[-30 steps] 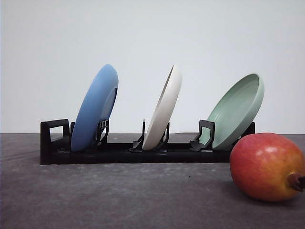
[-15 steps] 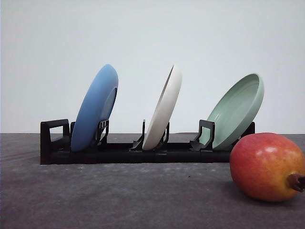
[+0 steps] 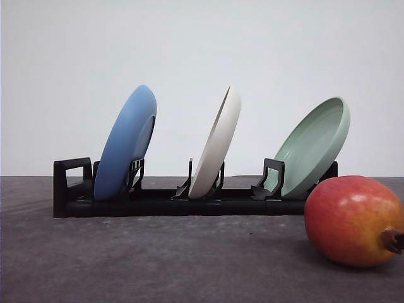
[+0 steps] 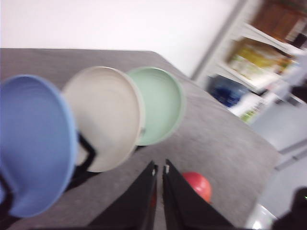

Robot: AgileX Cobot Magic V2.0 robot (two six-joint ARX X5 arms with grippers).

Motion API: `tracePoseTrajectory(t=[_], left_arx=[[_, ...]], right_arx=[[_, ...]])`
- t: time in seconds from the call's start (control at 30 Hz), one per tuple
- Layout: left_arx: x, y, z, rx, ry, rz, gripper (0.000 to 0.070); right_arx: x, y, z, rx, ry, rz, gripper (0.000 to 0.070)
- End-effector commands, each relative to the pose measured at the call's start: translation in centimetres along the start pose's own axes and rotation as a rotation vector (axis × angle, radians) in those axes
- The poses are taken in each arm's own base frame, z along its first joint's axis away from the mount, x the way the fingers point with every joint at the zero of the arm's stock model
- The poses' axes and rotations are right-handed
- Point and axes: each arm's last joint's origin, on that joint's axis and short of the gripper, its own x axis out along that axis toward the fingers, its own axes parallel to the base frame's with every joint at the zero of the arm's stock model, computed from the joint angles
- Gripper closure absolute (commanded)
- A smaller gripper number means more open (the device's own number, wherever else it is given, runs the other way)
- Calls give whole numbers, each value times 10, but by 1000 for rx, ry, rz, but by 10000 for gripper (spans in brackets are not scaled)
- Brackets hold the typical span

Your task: Place pomegranate in white plate

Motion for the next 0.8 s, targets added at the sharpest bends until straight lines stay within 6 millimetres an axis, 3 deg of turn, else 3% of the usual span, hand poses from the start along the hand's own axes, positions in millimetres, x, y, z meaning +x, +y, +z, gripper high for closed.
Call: tracePoseTrajectory(t=[0.0, 0.27, 0.33, 0.37, 0.5, 0.57, 0.77], left_arx=[[1, -2, 7, 64, -14, -35, 698], [5, -2, 8, 92, -14, -52, 691], [5, -2, 8, 92, -14, -53, 624], [6, -2, 8, 91, -13, -53, 570], [7, -2, 8, 90, -8, -59, 236], [8, -2, 8, 89, -4, -62, 113], [20, -2, 5, 17, 33, -65, 103]], right_arx=[[-1, 2, 5, -36, -15, 7, 700], [-2, 2, 5, -46, -16, 0, 700], [-2, 2, 5, -46, -15, 0, 671], [-2, 2, 5, -45, -15, 0, 621], [-2, 2, 5, -45, -15, 0, 213], [-2, 2, 5, -43, -14, 0, 73], [-2, 2, 4, -7, -9, 1, 51]])
